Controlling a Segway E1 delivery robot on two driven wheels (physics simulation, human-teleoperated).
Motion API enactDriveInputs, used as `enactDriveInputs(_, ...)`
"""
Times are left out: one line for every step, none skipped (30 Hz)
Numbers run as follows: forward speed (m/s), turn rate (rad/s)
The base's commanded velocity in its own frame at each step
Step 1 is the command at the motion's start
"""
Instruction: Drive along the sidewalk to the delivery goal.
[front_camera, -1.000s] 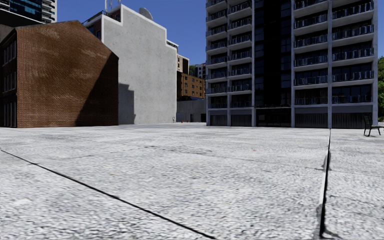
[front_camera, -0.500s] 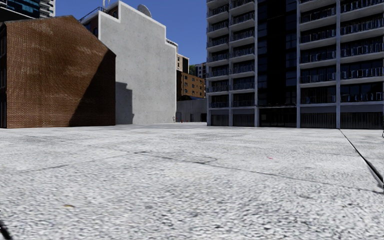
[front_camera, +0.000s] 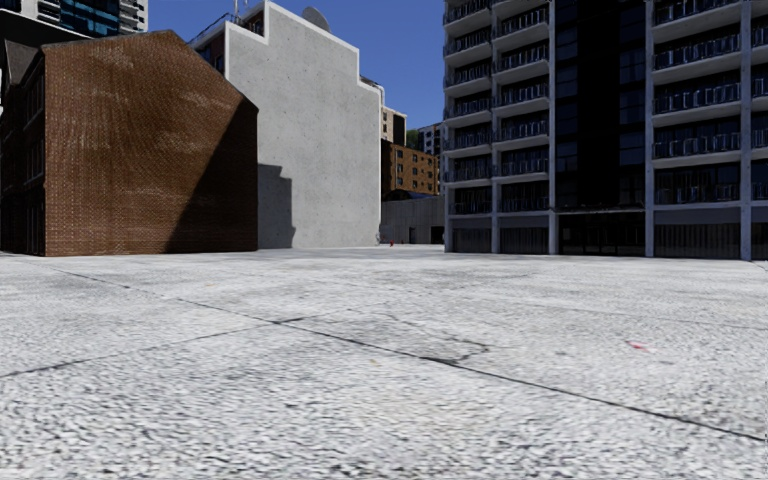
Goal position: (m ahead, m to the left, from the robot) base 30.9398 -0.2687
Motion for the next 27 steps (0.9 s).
enactDriveInputs(2.00, 0.00)
enactDriveInputs(2.00, 0.00)
enactDriveInputs(2.00, 0.00)
enactDriveInputs(2.00, 0.00)
enactDriveInputs(2.00, 0.00)
enactDriveInputs(2.00, 0.00)
enactDriveInputs(2.00, 0.00)
enactDriveInputs(2.00, 0.00)
enactDriveInputs(2.00, 0.00)
enactDriveInputs(2.00, 0.00)
enactDriveInputs(2.00, 0.00)
enactDriveInputs(2.00, 0.00)
enactDriveInputs(2.00, 0.00)
enactDriveInputs(2.00, 0.00)
enactDriveInputs(2.00, 0.00)
enactDriveInputs(2.00, 0.00)
enactDriveInputs(2.00, 0.00)
enactDriveInputs(2.00, 0.00)
enactDriveInputs(2.00, 0.00)
enactDriveInputs(2.00, 0.00)
enactDriveInputs(2.00, 0.00)
enactDriveInputs(2.00, 0.00)
enactDriveInputs(2.00, 0.00)
enactDriveInputs(2.00, 0.00)
enactDriveInputs(2.00, 0.00)
enactDriveInputs(2.00, 0.00)
enactDriveInputs(2.00, 0.00)
